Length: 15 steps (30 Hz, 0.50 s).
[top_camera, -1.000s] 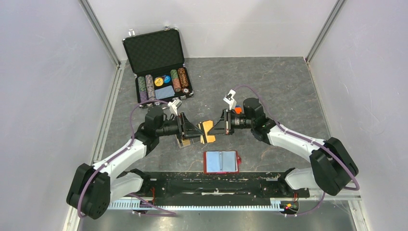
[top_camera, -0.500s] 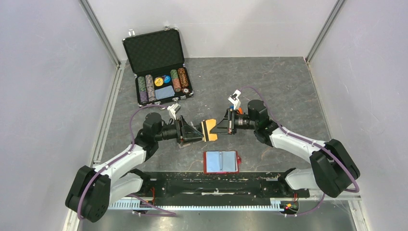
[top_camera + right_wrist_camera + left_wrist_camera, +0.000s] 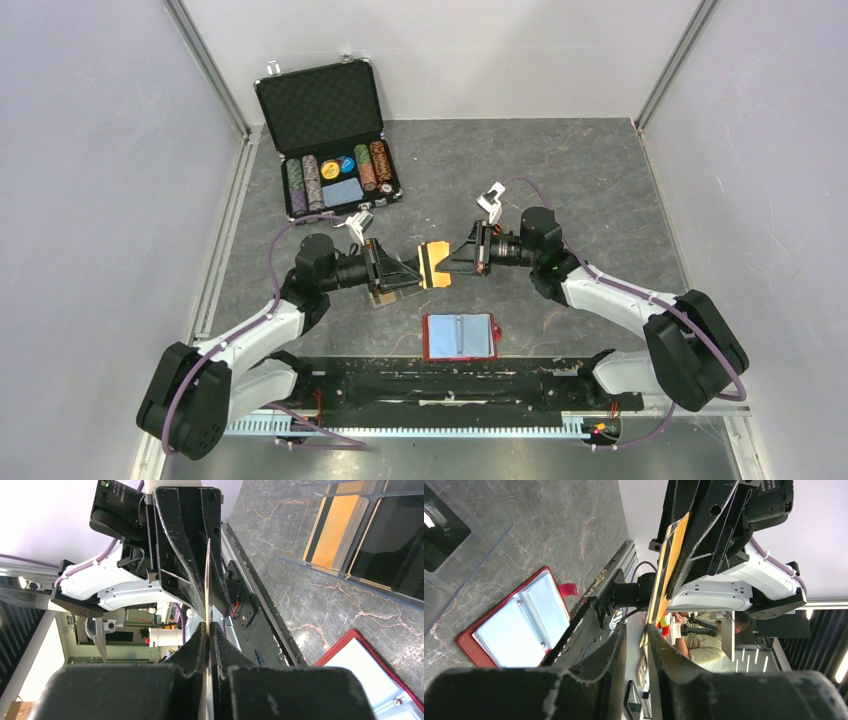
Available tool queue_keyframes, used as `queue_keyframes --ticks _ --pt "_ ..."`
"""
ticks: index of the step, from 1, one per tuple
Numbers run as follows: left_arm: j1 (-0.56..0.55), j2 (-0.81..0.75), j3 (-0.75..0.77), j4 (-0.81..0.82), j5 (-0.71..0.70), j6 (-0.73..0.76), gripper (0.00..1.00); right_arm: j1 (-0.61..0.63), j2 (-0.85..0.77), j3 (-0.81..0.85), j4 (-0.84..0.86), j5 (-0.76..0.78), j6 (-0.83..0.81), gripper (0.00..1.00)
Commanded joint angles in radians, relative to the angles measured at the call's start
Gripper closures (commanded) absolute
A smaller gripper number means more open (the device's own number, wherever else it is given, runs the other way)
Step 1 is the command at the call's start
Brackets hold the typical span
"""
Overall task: Put the credit cards into the card holder
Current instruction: Place the credit card in the storage box.
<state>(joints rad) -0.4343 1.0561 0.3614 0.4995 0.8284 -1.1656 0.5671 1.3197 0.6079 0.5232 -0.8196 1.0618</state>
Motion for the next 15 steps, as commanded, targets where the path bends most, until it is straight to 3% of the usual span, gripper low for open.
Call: queue_keyframes --ticks 1,15 --pt "-0.001 -0.027 -0.008 0.011 -0.015 0.009 0.73 -0.009 -0.028 0.000 0.100 -0.026 0.043 1.00" --pt "-0.001 -0.016 -0.008 0.015 -0.027 0.020 0.71 -0.011 -0.022 0.006 0.141 -0.046 0.085 1.00"
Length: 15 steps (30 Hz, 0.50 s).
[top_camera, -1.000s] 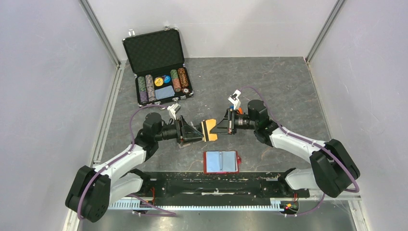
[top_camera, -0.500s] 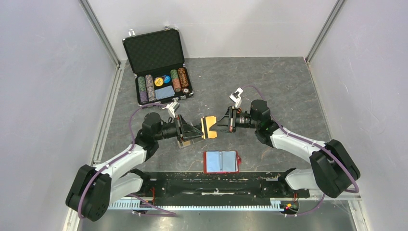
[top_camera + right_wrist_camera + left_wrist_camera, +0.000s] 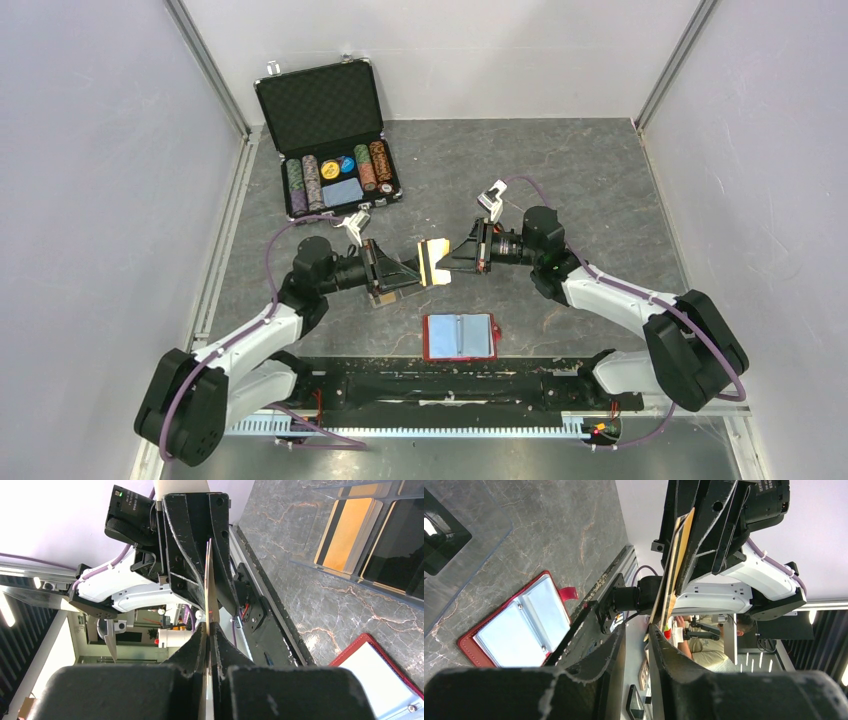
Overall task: Put the credit cards into the card holder
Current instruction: Place the credit card in the storage box.
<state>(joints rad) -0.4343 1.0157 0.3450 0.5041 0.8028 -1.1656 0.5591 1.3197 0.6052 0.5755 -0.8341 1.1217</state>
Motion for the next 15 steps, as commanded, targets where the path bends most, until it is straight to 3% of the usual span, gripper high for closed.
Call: queue_keyframes --ticks 1,8,15 --pt "-0.002 0.035 0.014 0.025 0.008 0.013 0.68 -0.004 -0.022 0.008 0.088 -0.033 0.024 1.00" --pt "-0.016 0.109 0.021 0.262 0.067 -0.093 0.57 -0.003 -0.015 0.002 0.094 -0.036 0.028 1.00" --pt "-0.068 0.205 0.026 0.492 0.074 -0.198 0.63 -0.004 -0.010 -0.008 0.108 -0.054 0.035 0.98"
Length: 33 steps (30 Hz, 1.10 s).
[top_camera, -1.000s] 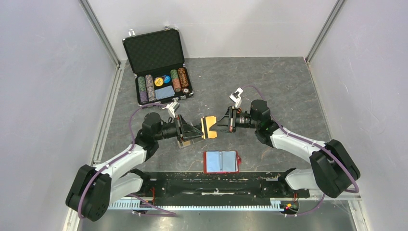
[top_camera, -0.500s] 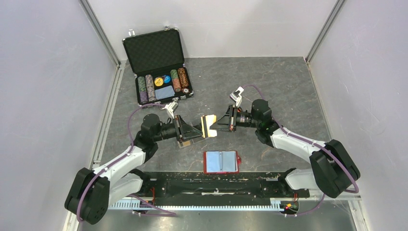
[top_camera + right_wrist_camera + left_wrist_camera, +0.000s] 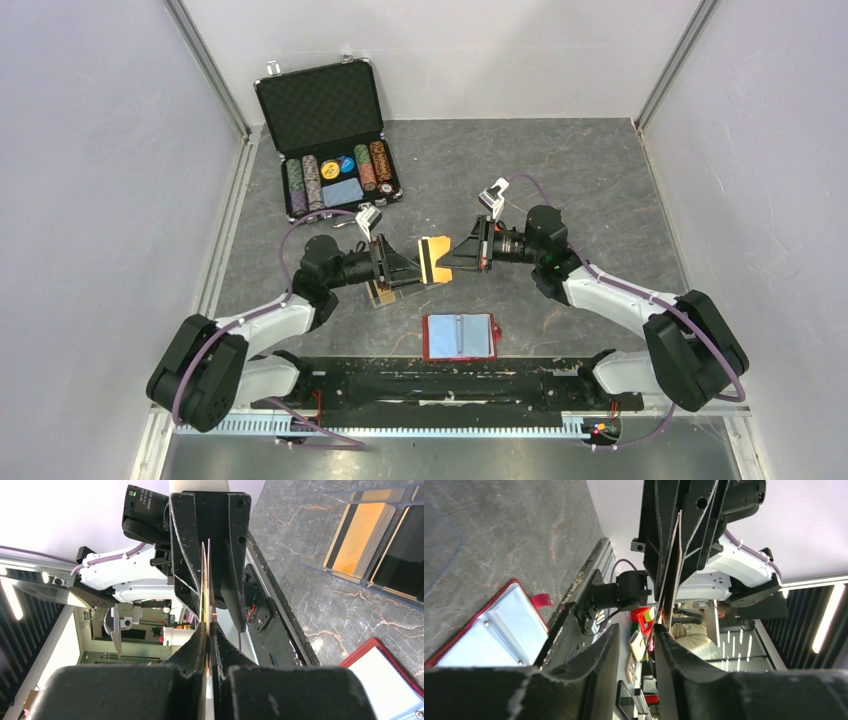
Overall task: Put the credit cards into the card holder
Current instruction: Place the credit card in the storage box.
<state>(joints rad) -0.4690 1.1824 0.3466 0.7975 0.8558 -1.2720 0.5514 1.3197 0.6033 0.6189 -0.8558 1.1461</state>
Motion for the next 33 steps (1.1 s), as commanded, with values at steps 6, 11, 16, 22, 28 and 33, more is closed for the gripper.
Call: queue_keyframes --ticks 6,11,16,22,28,33 --pt "-0.045 0.042 0.025 0.213 -0.018 -0.095 0.91 0.004 -0.018 -0.028 0.060 -0.032 0.007 0.89" --pt "-0.045 -0.057 0.040 -0.064 -0.073 0.035 0.98 0.004 -0.021 -0.036 0.036 -0.021 -0.011 0.75" --pt "-0.045 -0.137 0.078 -0.328 -0.133 0.144 0.98 0.004 -0.011 -0.038 0.045 -0.015 -0.010 0.65" --pt "-0.045 -0.157 0.126 -0.530 -0.174 0.236 0.98 0.010 0.014 -0.032 0.094 -0.017 0.017 0.73" --pt "-0.045 -0.181 0.186 -0.754 -0.275 0.338 0.98 0.013 0.012 -0.041 0.029 -0.001 -0.037 1.00" --pt "-0.043 -0.208 0.279 -1.049 -0.424 0.480 0.98 0.012 -0.017 -0.003 -0.232 0.046 -0.218 1.00"
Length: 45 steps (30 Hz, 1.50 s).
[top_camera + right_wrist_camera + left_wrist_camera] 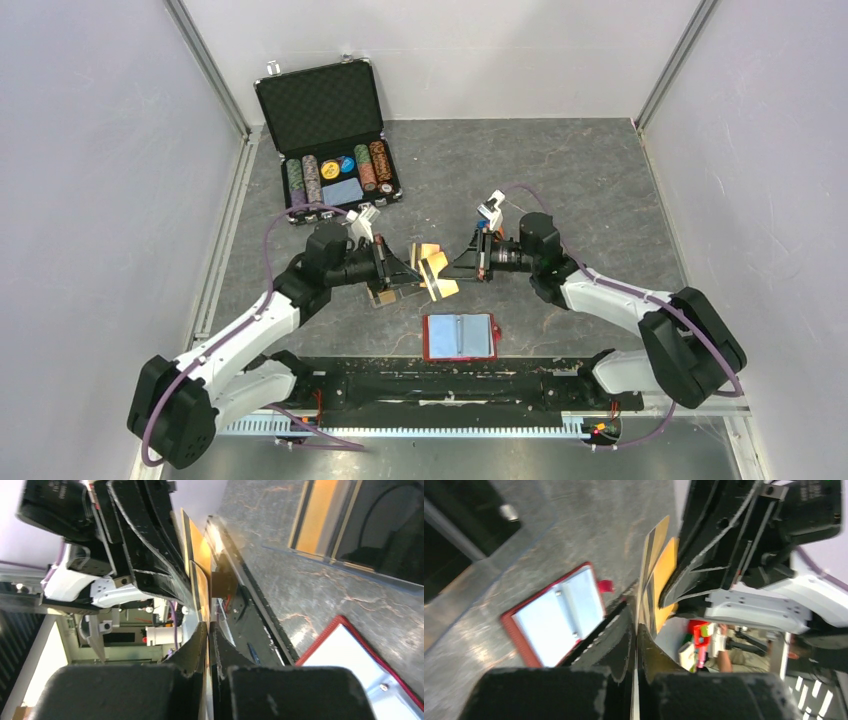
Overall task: Put the credit cards into the card holder
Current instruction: Place the credit card in the storage box.
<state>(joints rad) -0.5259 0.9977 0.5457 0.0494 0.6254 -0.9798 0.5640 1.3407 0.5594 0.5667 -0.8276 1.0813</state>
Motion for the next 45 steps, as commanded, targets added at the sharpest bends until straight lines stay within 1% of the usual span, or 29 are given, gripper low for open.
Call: queue_keyframes --ticks 1,4,10,17,20,26,31,32,37,39,40,43,45 --pt "0.014 -0.022 0.089 -0.343 -0.209 0.212 0.98 -0.001 -0.042 0.047 -0.220 0.028 -0.178 1.00" --pt "0.020 -0.019 0.100 -0.386 -0.224 0.234 0.98 -0.001 -0.052 0.044 -0.258 0.035 -0.211 1.00" --pt "0.031 0.033 0.089 -0.367 -0.231 0.230 0.98 -0.014 -0.080 0.020 -0.278 0.048 -0.225 1.00" --pt "0.050 0.144 0.106 -0.370 -0.288 0.245 0.98 -0.038 -0.139 0.025 -0.423 0.115 -0.321 1.00" --pt "0.056 0.148 0.121 -0.371 -0.327 0.252 0.98 -0.040 -0.165 0.015 -0.472 0.148 -0.355 1.00" --pt "0.075 0.164 0.143 -0.357 -0.320 0.256 0.98 -0.040 -0.194 -0.044 -0.481 0.157 -0.364 1.00" --pt "0.086 0.173 0.143 -0.355 -0.342 0.251 0.98 -0.039 -0.204 -0.067 -0.481 0.165 -0.369 1.00" --pt "0.087 0.179 0.145 -0.358 -0.349 0.253 0.96 -0.040 -0.203 -0.068 -0.482 0.165 -0.372 1.00" --pt "0.087 0.221 0.147 -0.370 -0.342 0.270 0.80 -0.039 -0.199 -0.075 -0.504 0.179 -0.396 1.00" --pt "0.087 0.230 0.152 -0.394 -0.357 0.283 0.70 -0.040 -0.203 -0.077 -0.518 0.190 -0.406 1.00" --pt "0.086 0.232 0.155 -0.410 -0.363 0.291 0.66 -0.039 -0.205 -0.080 -0.518 0.193 -0.408 1.00" --pt "0.086 0.232 0.171 -0.457 -0.389 0.314 0.49 -0.040 -0.212 -0.094 -0.518 0.204 -0.408 1.00" --pt "0.087 0.222 0.178 -0.472 -0.401 0.323 0.43 -0.040 -0.214 -0.103 -0.518 0.211 -0.410 1.00"
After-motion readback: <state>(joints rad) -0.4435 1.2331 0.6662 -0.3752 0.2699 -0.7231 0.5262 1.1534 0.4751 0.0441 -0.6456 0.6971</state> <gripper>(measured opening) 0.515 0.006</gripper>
